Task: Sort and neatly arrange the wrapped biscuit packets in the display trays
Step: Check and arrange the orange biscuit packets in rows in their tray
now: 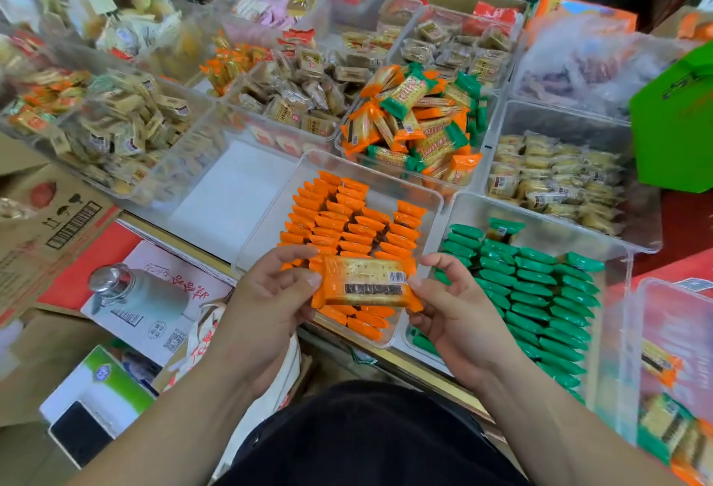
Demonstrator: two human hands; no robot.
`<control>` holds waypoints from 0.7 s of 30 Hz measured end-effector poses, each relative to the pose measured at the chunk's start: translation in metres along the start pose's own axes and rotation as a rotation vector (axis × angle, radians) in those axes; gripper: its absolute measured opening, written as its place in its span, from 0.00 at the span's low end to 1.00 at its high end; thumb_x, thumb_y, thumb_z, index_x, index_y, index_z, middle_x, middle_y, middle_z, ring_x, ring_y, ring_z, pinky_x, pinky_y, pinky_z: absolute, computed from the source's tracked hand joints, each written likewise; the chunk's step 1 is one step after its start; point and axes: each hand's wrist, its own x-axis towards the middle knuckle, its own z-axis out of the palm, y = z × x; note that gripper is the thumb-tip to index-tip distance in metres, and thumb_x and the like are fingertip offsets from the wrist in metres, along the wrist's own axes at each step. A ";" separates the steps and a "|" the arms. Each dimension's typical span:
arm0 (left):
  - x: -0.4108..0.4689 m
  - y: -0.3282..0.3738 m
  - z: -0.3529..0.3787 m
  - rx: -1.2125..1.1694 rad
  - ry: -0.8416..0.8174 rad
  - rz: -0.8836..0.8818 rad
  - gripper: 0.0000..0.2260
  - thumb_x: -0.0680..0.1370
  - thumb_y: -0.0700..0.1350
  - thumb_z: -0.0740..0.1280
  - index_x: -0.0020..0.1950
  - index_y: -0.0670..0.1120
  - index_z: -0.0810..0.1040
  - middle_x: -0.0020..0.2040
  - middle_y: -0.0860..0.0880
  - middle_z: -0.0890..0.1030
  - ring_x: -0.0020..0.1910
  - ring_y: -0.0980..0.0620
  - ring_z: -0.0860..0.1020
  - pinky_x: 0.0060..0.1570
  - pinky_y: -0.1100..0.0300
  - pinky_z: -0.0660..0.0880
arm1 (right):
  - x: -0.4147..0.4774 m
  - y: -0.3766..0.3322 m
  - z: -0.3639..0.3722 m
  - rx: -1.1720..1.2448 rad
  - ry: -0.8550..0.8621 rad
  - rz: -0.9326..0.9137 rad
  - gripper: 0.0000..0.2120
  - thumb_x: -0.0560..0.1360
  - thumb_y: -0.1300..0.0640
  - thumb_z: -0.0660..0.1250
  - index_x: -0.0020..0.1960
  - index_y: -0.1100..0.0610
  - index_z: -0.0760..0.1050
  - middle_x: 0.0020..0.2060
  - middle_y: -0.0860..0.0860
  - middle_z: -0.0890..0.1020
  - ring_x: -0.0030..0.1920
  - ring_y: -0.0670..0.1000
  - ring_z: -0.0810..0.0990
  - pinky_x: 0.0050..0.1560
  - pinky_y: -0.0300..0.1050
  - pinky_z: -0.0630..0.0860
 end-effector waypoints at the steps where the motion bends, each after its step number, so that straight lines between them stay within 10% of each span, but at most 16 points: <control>1: -0.001 -0.001 0.001 0.005 0.003 -0.005 0.13 0.80 0.34 0.65 0.50 0.48 0.85 0.44 0.42 0.82 0.44 0.44 0.76 0.46 0.51 0.73 | -0.001 0.000 -0.001 0.001 -0.004 -0.016 0.09 0.76 0.64 0.68 0.53 0.55 0.73 0.41 0.56 0.84 0.32 0.49 0.78 0.31 0.39 0.75; 8: 0.003 0.002 0.001 0.263 -0.001 0.093 0.11 0.78 0.33 0.69 0.50 0.47 0.86 0.42 0.47 0.86 0.40 0.52 0.83 0.42 0.65 0.78 | -0.002 -0.003 -0.008 0.060 -0.006 0.056 0.15 0.78 0.72 0.58 0.58 0.66 0.81 0.41 0.60 0.83 0.36 0.52 0.81 0.36 0.41 0.79; 12: 0.011 0.007 -0.002 0.387 0.040 0.084 0.05 0.77 0.41 0.73 0.42 0.48 0.86 0.35 0.47 0.83 0.35 0.53 0.79 0.39 0.58 0.78 | 0.000 -0.003 -0.006 -0.080 -0.012 0.156 0.03 0.72 0.61 0.71 0.44 0.61 0.79 0.34 0.55 0.77 0.31 0.49 0.74 0.30 0.39 0.68; 15: 0.020 0.011 -0.007 0.223 -0.009 -0.110 0.06 0.77 0.43 0.72 0.42 0.43 0.86 0.45 0.33 0.82 0.42 0.42 0.78 0.51 0.42 0.78 | 0.000 -0.002 -0.006 -0.088 -0.023 0.238 0.13 0.70 0.54 0.73 0.31 0.54 0.73 0.28 0.51 0.70 0.28 0.47 0.65 0.28 0.39 0.58; 21: 0.029 0.012 -0.009 0.051 -0.058 -0.267 0.05 0.77 0.41 0.71 0.42 0.41 0.83 0.37 0.42 0.78 0.34 0.48 0.74 0.43 0.54 0.72 | 0.005 0.001 -0.006 0.021 -0.023 0.292 0.15 0.71 0.56 0.72 0.31 0.53 0.69 0.25 0.49 0.64 0.24 0.46 0.58 0.24 0.38 0.55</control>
